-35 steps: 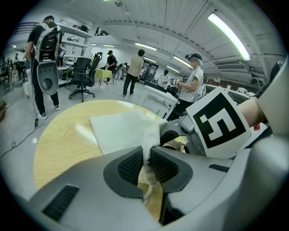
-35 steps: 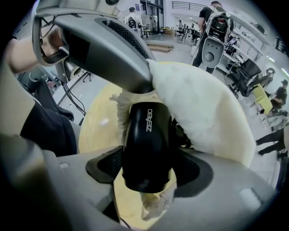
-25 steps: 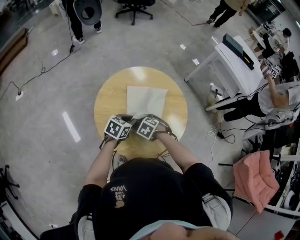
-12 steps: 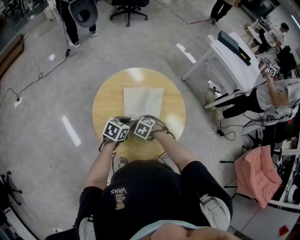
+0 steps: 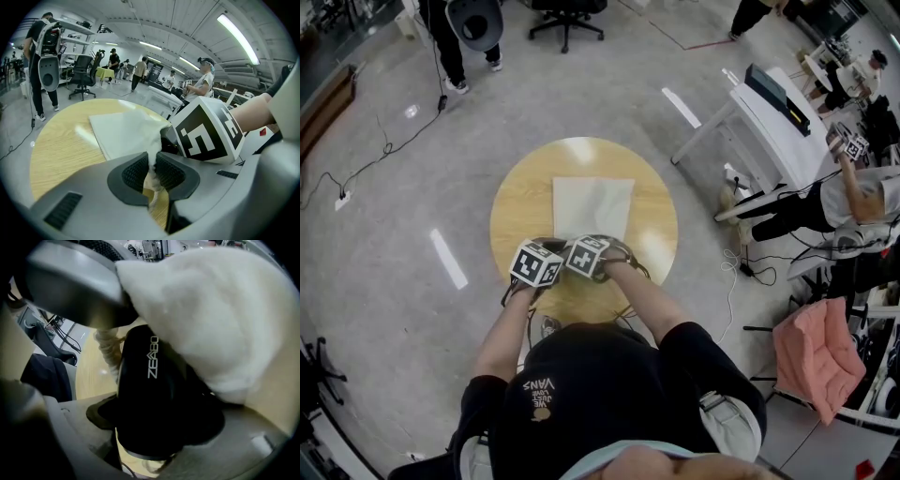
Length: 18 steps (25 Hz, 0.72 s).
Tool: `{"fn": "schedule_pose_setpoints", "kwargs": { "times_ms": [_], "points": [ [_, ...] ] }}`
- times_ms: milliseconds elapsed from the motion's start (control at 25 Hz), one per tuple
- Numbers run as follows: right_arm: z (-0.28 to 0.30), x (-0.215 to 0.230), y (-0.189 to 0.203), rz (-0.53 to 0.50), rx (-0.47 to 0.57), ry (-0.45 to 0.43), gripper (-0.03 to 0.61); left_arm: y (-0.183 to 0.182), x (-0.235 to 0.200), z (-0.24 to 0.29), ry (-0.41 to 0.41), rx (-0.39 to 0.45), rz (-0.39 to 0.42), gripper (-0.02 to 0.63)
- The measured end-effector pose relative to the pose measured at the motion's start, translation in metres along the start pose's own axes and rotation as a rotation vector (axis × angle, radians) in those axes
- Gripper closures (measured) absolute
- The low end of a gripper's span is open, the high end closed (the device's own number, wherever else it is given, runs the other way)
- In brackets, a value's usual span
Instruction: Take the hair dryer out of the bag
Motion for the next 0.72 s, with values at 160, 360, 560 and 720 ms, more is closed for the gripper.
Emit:
{"fn": "schedule_pose_setpoints", "kwargs": {
  "times_ms": [160,360,560,720],
  "points": [
    [-0.0009,0.0004,-0.0028,-0.009,0.007,-0.001,0.202,-0.0002,-0.0037,-0.0011,0.002,0.000,-0.003,0.555],
    [-0.0019,-0.0008,-0.0031,-0.007,0.011,0.001,0.201,0.0001,-0.0044,-0.0023,0.006,-0.001,0.002,0.555],
    [-0.0028,-0.0026,-0.0035,-0.024,0.039,-0.002,0.198,0.0014,-0.0033,-0.0032,0.013,-0.003,0.004,0.555],
    [-0.0032,-0.0032,-0.0037,-0.049,0.085,-0.011,0.196,0.0033,-0.0014,-0.0031,0.018,-0.001,0.007,0.555]
  ]
}}
Point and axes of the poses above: the fingertips, and each gripper's own axes: z forward along the fingers, x to its right, y out of its underside, the point moved 2 cm from there along -z, backward along the fingers, and after that the axes turned 12 degrees about z, right-handed, at the moved point
